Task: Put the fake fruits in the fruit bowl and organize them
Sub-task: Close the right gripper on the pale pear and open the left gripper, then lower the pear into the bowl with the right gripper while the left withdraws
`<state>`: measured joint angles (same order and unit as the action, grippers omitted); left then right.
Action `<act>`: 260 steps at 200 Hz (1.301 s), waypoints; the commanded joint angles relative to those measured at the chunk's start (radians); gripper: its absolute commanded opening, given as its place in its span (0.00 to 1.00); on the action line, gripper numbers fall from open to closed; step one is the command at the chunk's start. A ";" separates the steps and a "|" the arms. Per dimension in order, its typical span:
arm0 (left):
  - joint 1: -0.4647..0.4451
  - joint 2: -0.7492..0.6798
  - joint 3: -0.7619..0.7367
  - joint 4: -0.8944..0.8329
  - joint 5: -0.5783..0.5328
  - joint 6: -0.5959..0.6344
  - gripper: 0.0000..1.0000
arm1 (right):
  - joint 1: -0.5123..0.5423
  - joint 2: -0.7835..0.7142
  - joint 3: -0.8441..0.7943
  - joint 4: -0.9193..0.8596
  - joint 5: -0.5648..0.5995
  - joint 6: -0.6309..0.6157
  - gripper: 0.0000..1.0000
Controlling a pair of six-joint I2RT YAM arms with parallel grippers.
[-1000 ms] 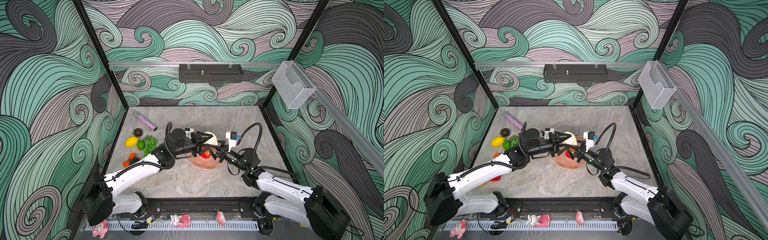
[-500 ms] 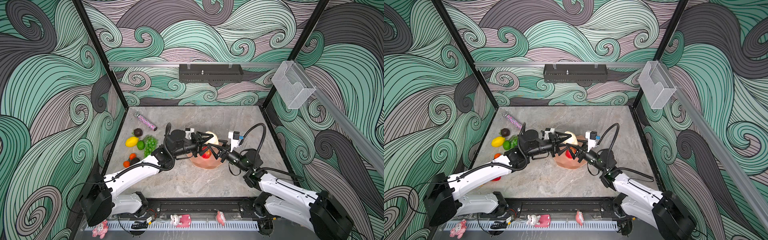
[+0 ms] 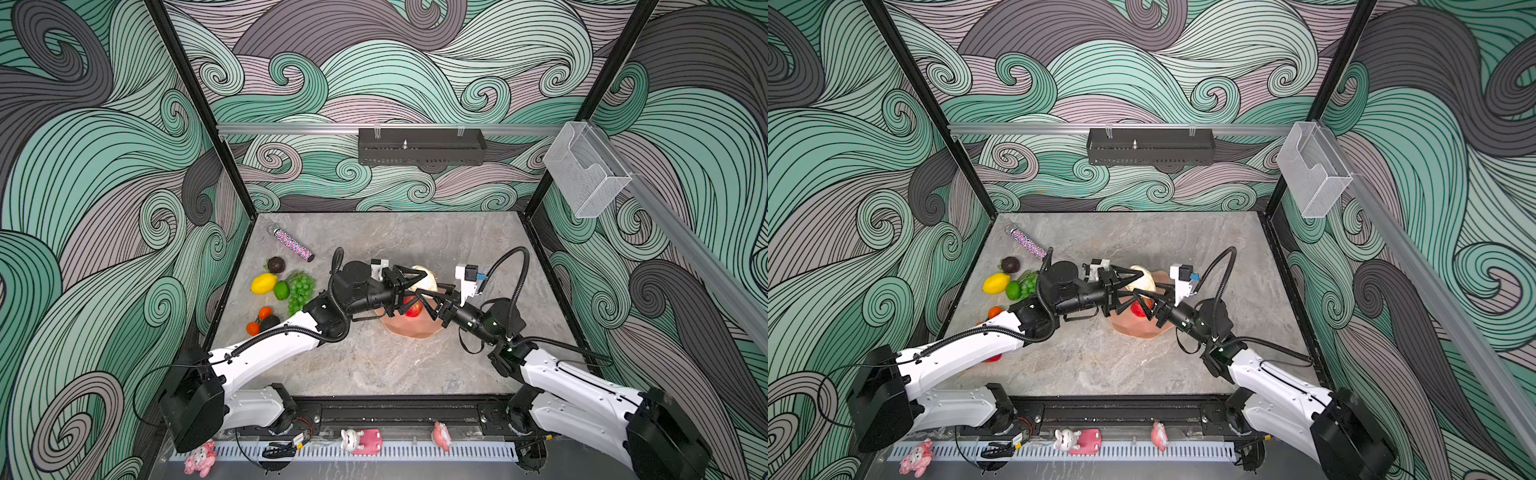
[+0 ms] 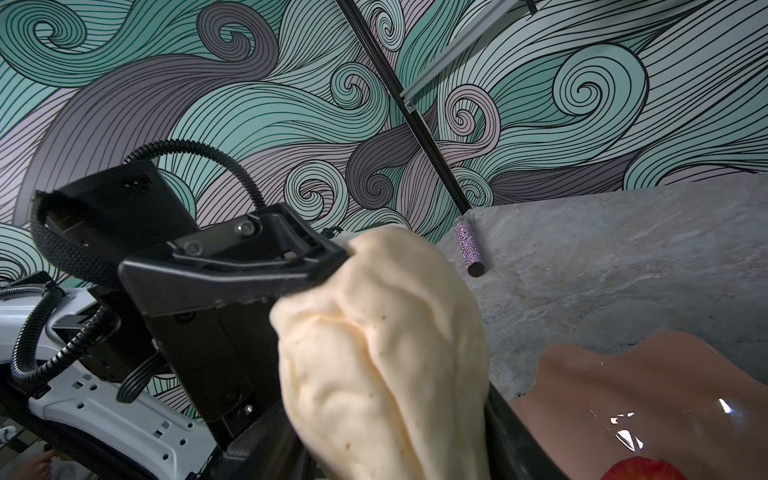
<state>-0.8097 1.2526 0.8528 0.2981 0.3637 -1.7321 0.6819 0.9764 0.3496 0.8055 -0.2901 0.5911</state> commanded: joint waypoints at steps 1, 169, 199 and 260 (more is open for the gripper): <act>-0.003 0.012 0.005 -0.094 -0.017 0.058 0.67 | 0.004 -0.038 0.039 -0.055 0.037 -0.050 0.45; 0.201 -0.245 0.082 -0.832 -0.460 0.956 0.91 | 0.004 0.043 0.377 -1.190 0.263 -0.408 0.39; 0.202 -0.370 0.006 -0.848 -0.628 1.028 0.91 | 0.004 0.122 0.423 -1.312 0.267 -0.399 0.38; 0.207 -0.445 -0.077 -0.861 -0.753 1.109 0.91 | 0.004 0.168 0.466 -1.437 0.281 -0.374 0.38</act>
<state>-0.6106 0.8200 0.7826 -0.5278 -0.2901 -0.6868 0.6815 1.1282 0.7708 -0.5541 -0.0395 0.2165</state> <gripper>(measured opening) 0.911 0.499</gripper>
